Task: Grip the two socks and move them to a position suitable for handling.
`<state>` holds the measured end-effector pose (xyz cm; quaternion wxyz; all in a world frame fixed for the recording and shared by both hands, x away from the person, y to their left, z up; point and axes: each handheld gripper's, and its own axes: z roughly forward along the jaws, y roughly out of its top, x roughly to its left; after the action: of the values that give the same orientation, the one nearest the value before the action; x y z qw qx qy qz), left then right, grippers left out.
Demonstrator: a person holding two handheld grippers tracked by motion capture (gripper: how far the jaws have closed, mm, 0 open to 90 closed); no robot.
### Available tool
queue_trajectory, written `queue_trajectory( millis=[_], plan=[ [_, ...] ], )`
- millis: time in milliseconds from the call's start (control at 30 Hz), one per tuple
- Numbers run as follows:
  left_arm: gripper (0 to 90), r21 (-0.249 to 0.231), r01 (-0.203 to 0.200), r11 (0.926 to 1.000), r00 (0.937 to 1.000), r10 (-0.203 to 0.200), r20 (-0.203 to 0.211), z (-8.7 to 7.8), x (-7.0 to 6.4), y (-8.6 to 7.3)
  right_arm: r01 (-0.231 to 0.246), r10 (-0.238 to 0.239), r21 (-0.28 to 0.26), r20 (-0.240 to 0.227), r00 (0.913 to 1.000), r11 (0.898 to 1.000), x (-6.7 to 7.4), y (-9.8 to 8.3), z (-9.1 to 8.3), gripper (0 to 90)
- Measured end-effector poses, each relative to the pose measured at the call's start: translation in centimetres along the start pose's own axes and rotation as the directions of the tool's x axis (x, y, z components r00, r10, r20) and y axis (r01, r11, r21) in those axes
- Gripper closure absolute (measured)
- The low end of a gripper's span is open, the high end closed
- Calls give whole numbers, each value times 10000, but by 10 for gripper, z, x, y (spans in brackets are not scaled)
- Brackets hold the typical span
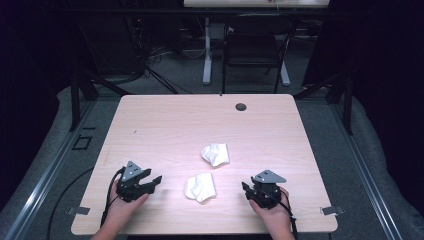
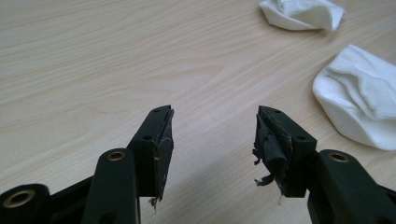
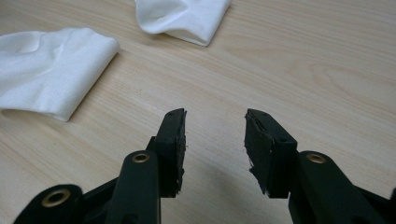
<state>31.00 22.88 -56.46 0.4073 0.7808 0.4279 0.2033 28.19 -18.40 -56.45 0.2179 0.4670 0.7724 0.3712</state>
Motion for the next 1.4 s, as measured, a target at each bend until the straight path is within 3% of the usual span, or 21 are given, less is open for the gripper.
queue_trajectory(
  millis=[167,300,433,700,833,900,933,1100,1200,1400],
  plan=[
    [494,68,25,10000,10000,-25,55,-4,-1,-3,-85,84,-49,-159,9998,10000,3,3,3,583],
    [495,54,53,10000,10000,-53,4,-9,-1,-3,157,-157,4,-197,9997,9999,7,5,4,582],
    [495,-95,90,9999,9999,-91,-86,-11,-1,-3,292,-293,-76,-148,9995,9995,13,5,2,580],
    [497,-297,318,9991,9995,-320,-69,-13,-2,-2,101,-106,-144,-323,9994,9998,18,8,3,606],
    [497,-404,256,9989,9995,-263,-171,-14,-9,-2,258,-268,-207,-453,9986,9995,28,14,1,632],
    [513,-453,276,9986,9995,-282,-132,-15,-10,-2,325,-336,-209,-546,9979,9993,30,16,0,636],
    [522,-543,373,9978,9993,-367,119,-16,-13,1,555,-569,-264,-568,9968,9981,36,21,-1,640],
    [541,-573,572,9967,9979,-553,337,-13,-22,13,638,-662,-281,-944,9933,9976,50,32,-1,636],
    [562,-483,367,9982,9984,-346,439,-7,-33,25,822,-838,-181,-1178,9895,9964,58,35,4,665],
    [582,-488,298,9984,9970,-262,731,-1,-38,21,1172,-1163,-20,-1422,9830,9931,70,44,16,713]
  ],
)
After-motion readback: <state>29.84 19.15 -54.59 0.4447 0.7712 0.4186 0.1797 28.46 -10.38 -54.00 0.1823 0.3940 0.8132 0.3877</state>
